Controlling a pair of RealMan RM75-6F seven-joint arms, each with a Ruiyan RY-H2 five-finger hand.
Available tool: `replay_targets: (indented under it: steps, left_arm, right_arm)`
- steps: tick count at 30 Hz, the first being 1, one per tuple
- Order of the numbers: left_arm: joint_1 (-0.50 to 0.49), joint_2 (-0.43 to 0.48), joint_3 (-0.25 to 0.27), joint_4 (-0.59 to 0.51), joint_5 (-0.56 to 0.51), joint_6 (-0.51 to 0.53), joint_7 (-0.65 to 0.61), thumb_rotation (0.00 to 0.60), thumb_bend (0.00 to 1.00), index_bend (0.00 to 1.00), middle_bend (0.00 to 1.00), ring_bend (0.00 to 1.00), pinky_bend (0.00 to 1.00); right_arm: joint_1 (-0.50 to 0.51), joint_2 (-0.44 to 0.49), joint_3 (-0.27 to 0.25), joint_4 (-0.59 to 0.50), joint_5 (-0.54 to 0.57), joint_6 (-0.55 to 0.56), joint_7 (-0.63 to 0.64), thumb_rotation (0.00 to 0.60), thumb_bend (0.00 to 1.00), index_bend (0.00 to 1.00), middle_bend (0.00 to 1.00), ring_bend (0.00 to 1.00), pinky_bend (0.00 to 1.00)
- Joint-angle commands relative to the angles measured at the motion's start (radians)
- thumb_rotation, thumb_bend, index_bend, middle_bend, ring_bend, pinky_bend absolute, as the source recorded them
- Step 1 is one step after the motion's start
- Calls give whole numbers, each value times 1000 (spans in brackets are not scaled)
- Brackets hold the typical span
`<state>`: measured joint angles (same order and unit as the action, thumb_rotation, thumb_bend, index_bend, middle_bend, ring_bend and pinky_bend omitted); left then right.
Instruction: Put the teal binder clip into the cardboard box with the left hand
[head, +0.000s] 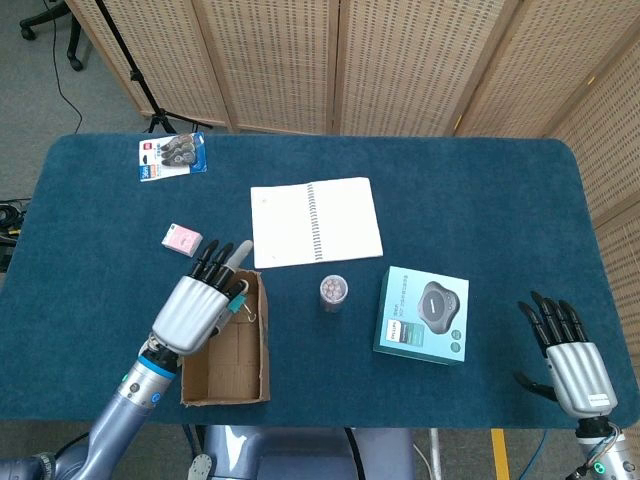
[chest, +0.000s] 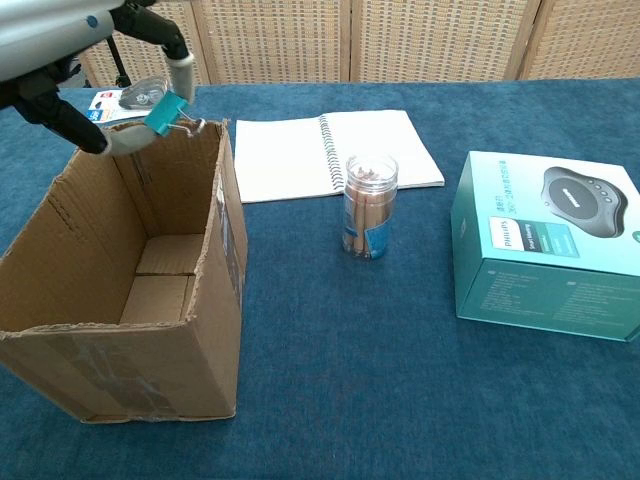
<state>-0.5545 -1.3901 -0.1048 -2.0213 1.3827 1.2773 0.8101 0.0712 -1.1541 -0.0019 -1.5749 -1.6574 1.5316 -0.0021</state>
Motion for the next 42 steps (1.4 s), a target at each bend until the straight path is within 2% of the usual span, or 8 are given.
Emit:
replay_targets:
  steps: [1,13,25,27,32,34,42]
  left_arm:
    - [-6,-57,19,-11,3,3,53,600,356,598,0,0,0]
    - [11,-29,28,-49,5,20,87,600,338,598,0,0,0]
    - [22,26,42,-92,-66,18,174,600,335,582,0,0,0]
    - [23,44,40,-105,-82,17,175,600,329,548,0,0,0]
    - [20,63,38,-118,-91,12,168,600,304,314,0,0,0]
    - [19,68,40,-121,-92,10,163,600,291,253,0,0,0]
    - [18,77,43,-125,-88,13,158,600,273,208,0,0,0]
  right_arm:
    - [0,2,0,0,-1,2,4,600,156,20,0,0,0]
    - [-2,-1,-1,1,-3,5,1,600,156,20,0,0,0]
    - [-3,-1,-1,-1,-3,8,-3,600,156,20,0,0,0]
    - [-3,-2,0,-1,-2,8,-3,600,156,20,0,0,0]
    - [-3,-3,0,-1,-2,8,-5,600,156,20,0,0,0]
    - [-3,-3,1,-1,-1,9,-4,600,156,20,0,0,0]
    - [-2,-3,2,0,0,8,-2,600,156,20,0,0,0]
